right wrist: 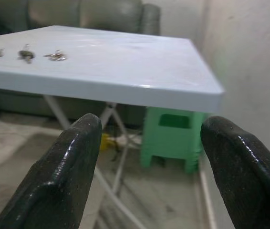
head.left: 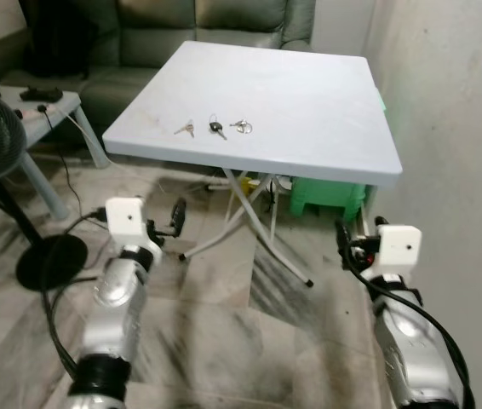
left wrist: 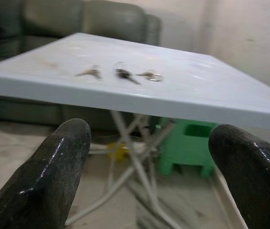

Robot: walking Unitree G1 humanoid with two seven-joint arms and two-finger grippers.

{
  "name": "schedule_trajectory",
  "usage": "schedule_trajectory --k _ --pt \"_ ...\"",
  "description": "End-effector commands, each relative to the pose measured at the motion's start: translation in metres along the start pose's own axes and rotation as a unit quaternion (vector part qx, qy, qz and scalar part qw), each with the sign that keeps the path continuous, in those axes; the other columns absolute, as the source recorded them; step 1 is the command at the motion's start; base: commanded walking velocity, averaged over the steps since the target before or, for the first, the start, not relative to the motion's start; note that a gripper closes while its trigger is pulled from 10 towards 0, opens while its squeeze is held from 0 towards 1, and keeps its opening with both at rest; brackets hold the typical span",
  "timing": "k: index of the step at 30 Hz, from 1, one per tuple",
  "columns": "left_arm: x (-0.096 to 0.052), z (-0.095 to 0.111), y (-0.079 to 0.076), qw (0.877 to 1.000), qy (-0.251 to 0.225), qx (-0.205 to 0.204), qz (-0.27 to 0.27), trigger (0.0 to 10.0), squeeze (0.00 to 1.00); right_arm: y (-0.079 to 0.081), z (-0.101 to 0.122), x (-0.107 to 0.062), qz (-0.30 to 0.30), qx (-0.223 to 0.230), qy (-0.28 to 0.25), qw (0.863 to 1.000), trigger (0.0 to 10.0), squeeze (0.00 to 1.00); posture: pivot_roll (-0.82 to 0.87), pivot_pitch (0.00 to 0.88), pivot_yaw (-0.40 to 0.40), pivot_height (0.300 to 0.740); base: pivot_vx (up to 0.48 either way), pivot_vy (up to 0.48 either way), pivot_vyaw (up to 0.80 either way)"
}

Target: Hang keys on a hook

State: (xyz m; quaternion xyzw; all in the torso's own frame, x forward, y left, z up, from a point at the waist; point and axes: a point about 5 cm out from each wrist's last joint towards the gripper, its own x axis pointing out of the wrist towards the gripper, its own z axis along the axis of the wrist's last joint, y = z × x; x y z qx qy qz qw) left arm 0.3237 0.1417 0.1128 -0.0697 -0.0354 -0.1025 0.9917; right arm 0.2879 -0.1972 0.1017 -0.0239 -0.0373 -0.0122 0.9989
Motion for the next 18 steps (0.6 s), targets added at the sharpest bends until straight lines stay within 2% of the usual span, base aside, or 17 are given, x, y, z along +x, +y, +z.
schedule_trajectory --k 1,18 --pt "-0.0012 0.0029 0.0106 1.0 0.001 0.008 0.012 10.0 0.0 0.0073 0.004 0.002 0.011 0.01 -0.008 1.0 10.0 0.0 -0.01 0.052 -0.014 0.74 0.0 0.349 0.0" --pt "-0.0013 0.0025 0.0108 1.0 0.002 0.002 0.012 10.0 0.0 0.0078 0.0035 0.0002 0.014 0.011 -0.007 1.0 10.0 0.0 -0.01 0.049 -0.016 0.74 0.0 0.364 0.0"
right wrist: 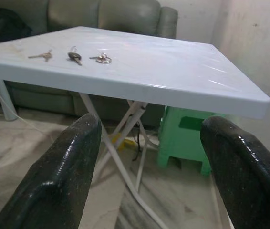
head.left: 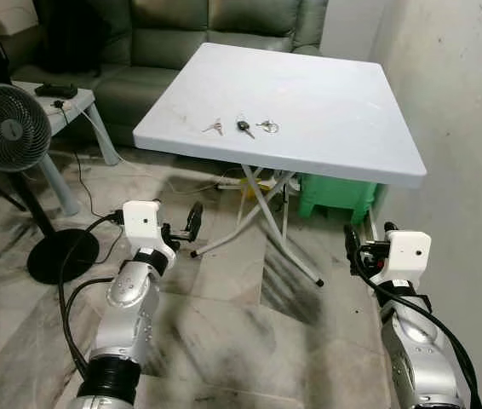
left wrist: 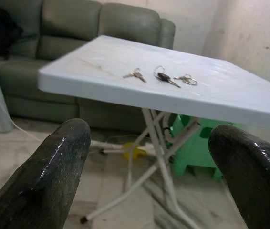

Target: Hang keys on a hook

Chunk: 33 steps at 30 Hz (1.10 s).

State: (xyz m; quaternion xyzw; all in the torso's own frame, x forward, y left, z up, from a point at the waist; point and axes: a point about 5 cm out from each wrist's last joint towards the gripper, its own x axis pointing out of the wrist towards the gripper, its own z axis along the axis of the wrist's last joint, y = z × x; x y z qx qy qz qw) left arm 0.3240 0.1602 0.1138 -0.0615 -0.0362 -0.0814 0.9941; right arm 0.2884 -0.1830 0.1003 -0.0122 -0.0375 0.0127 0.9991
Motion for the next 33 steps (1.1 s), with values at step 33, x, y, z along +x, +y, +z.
schedule_trajectory --k 33 --pt "0.0004 -0.0024 -0.0051 1.0 0.009 -0.015 0.001 10.0 0.0 -0.0065 0.0036 -0.003 -0.006 -0.001 -0.002 1.0 10.0 0.0 -0.01 0.055 -0.019 0.74 0.0 0.412 0.0"
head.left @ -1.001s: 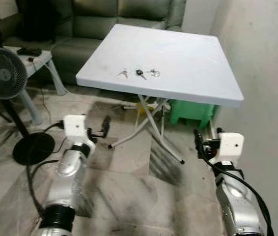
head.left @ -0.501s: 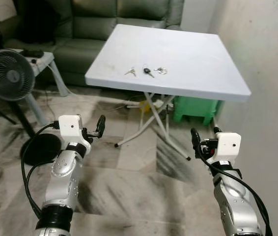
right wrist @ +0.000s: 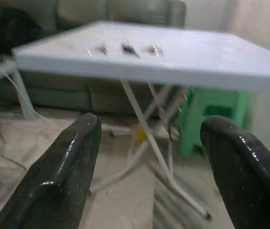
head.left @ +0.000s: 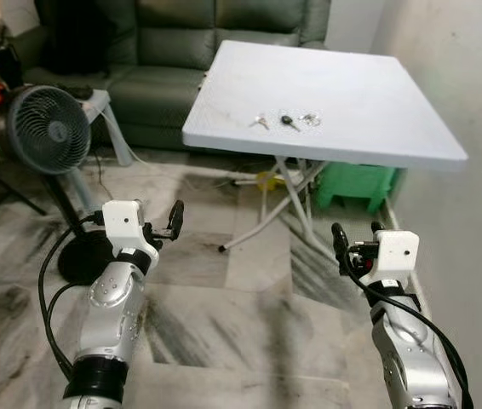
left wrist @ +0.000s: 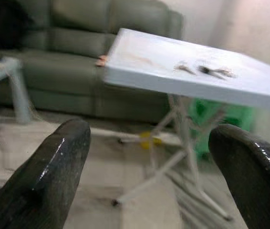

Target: Hang keys on a hook

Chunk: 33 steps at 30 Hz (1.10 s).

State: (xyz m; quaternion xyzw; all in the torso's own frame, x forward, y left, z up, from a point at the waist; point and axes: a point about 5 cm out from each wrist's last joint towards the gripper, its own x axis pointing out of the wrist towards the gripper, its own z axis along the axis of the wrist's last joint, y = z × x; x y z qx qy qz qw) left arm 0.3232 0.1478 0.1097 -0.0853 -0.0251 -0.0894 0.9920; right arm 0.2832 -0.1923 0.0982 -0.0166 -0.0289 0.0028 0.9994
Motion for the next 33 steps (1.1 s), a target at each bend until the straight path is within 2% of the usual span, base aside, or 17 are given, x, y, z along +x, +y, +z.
schedule_trajectory --k 1,16,33 --pt "-0.0006 0.003 0.0067 1.0 0.001 0.007 0.011 10.0 0.0 0.0026 0.0054 0.0022 0.004 0.003 -0.01 1.0 10.0 0.0 -0.01 0.055 -0.019 0.74 0.0 0.0 0.0" --pt "-0.0007 0.0042 0.0085 1.0 0.003 -0.005 0.012 10.0 0.0 0.0019 0.0049 0.002 0.001 0.004 -0.009 1.0 10.0 0.0 -0.01 0.059 -0.017 0.74 0.0 0.0 0.0" --pt "-0.001 0.0049 0.0103 1.0 0.008 -0.001 0.009 10.0 0.0 0.0033 0.003 0.0011 -0.002 0.007 -0.006 1.0 10.0 0.0 0.0 0.07 -0.012 0.74 0.281 0.0 0.0"
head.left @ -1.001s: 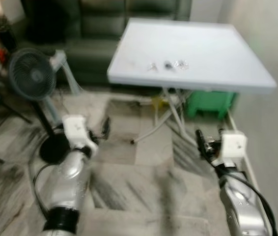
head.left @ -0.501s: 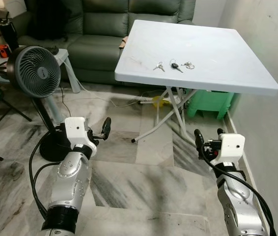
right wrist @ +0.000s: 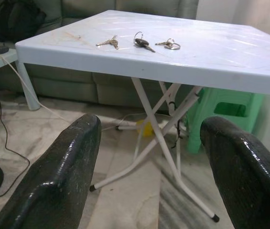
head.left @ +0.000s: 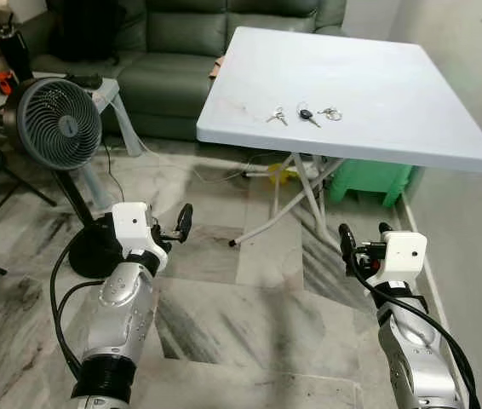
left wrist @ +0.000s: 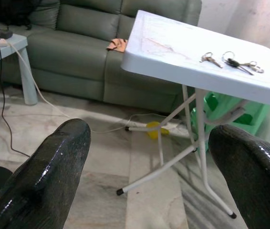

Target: Hang keys on a hook

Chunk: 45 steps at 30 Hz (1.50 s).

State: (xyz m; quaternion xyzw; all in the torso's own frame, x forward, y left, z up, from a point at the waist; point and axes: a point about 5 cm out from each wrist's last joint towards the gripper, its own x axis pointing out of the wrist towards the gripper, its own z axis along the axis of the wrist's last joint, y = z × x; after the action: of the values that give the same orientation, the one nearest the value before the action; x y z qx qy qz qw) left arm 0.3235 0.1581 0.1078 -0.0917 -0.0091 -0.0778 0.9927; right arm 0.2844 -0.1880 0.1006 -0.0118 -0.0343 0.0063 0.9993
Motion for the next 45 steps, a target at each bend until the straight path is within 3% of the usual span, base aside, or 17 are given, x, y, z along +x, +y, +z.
schedule_trajectory --k 1,32,45 --pt "0.0005 0.005 -0.0002 1.0 -0.006 0.007 -0.003 10.0 0.0 -0.0009 0.0005 -0.0003 -0.005 0.002 0.0 1.0 10.0 0.0 0.0 0.07 -0.012 0.74 0.285 0.0 0.0" --pt "0.0037 0.0053 -0.0064 1.0 -0.007 0.012 -0.017 10.0 0.0 -0.0001 0.0015 0.0032 0.001 0.0 -0.003 1.0 10.0 0.0 0.0 0.045 -0.015 0.74 0.277 0.0 0.0" --pt "0.0043 0.0051 -0.0058 1.0 -0.006 0.013 -0.015 10.0 0.0 0.0009 -0.0002 0.0031 0.005 -0.021 0.002 1.0 10.0 0.0 0.0 0.05 -0.013 0.74 0.336 0.0 0.0"
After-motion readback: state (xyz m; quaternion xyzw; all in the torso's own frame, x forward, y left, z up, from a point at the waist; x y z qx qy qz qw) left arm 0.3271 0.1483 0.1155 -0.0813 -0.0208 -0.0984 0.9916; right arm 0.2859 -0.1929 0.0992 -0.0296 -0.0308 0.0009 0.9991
